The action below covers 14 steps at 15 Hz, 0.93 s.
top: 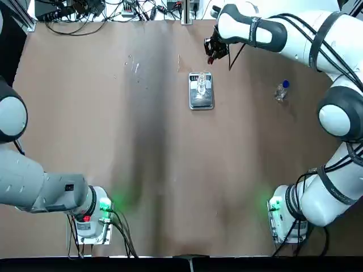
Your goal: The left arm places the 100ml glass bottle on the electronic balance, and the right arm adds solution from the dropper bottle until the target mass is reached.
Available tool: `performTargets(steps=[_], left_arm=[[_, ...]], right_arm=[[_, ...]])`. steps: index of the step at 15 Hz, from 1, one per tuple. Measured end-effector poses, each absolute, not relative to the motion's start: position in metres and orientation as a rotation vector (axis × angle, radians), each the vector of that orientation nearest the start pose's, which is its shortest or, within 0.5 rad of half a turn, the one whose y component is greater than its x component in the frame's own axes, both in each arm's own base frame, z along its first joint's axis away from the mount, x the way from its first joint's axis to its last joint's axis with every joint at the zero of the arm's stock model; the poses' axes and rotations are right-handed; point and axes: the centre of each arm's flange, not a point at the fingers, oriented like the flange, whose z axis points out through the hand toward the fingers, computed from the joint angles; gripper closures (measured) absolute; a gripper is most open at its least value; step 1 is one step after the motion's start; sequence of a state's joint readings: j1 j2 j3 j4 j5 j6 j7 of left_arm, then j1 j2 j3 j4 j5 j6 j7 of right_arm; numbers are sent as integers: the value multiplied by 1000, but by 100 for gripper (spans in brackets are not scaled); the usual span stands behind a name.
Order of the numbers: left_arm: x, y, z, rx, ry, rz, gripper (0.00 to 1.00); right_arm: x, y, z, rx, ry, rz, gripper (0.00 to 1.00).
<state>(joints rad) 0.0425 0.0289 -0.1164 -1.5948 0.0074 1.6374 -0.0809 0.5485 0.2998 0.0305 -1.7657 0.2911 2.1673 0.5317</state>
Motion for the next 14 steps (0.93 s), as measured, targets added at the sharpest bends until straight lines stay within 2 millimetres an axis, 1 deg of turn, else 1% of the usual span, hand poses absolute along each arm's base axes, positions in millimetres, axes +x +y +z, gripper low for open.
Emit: performTargets(steps=[3,5,6,14], left_arm=[[567,-42,603,-3139,-5,-22,0],[567,-43,603,-3139,-2,-22,0],[567,-44,603,-3139,-1,-22,0],[567,-44,603,-3139,-1,-22,0]], right_arm=[[536,365,404,-2865,155,75,87],[535,366,404,-2866,155,77,89],[535,366,404,-2866,159,78,93],[535,366,403,-2866,178,83,95]])
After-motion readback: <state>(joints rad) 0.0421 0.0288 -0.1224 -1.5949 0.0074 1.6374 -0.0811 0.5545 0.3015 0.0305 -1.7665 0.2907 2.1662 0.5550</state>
